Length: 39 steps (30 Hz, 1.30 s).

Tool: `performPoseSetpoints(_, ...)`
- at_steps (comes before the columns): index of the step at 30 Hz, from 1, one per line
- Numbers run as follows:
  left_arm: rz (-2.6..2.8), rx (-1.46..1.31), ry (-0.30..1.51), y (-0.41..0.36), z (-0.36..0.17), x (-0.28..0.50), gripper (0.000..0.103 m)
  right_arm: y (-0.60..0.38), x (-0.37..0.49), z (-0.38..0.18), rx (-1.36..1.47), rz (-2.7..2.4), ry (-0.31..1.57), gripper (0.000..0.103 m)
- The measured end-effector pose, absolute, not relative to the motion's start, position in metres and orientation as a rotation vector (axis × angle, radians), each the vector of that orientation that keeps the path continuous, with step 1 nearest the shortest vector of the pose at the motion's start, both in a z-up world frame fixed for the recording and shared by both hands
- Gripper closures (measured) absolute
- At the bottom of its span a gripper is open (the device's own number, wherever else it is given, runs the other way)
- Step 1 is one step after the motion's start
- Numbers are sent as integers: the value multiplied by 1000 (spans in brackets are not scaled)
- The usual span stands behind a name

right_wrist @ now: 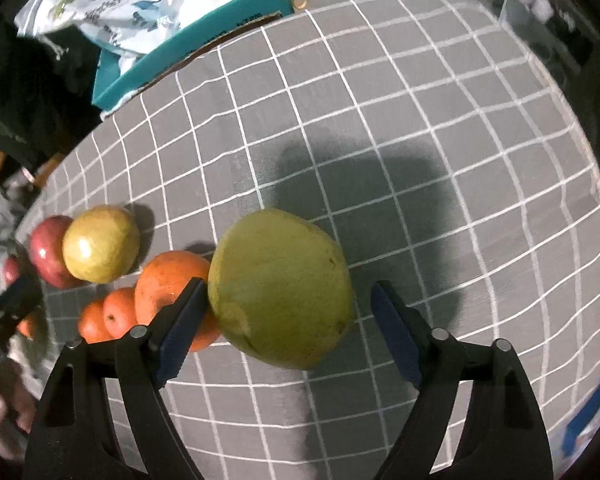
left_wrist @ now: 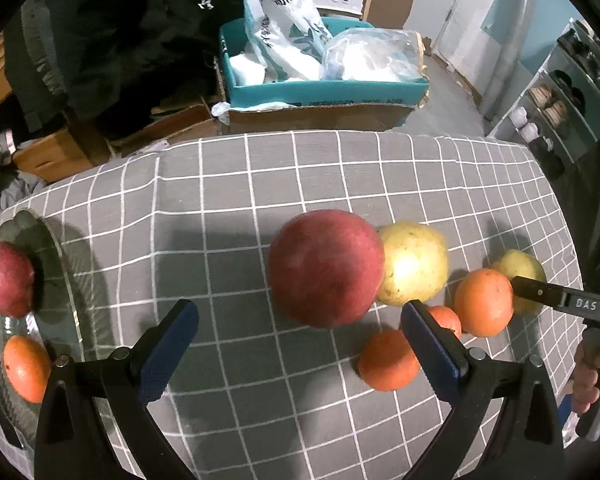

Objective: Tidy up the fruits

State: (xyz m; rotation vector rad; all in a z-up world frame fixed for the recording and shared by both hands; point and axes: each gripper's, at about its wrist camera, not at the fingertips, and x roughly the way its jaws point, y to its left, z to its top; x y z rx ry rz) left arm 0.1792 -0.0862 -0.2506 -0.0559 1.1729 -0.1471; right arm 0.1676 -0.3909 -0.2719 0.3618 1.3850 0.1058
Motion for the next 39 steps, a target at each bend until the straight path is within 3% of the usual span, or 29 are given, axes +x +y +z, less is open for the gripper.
performPoseSetpoints(1,-152,-56,1176,-88,-253,182,1,-393,168,-272,392,121,1386,31)
performPoseSetpoints(24,-217,-147,1179,-84,-276,209,1,-352,203,-266,30,30,1269,31)
performPoseSetpoints(28,-263,-197,1162,-82,-276,209,13,-350,207,-266,15,31,1278,30)
performPoseSetpoints(30,-283,-209,1155,-82,-274,208,27,-350,208,-269,10,25,1300,30)
performPoseSetpoints(39,-270,-165,1140,-84,-268,205,33,-353,205,-285,31,27,1352,29)
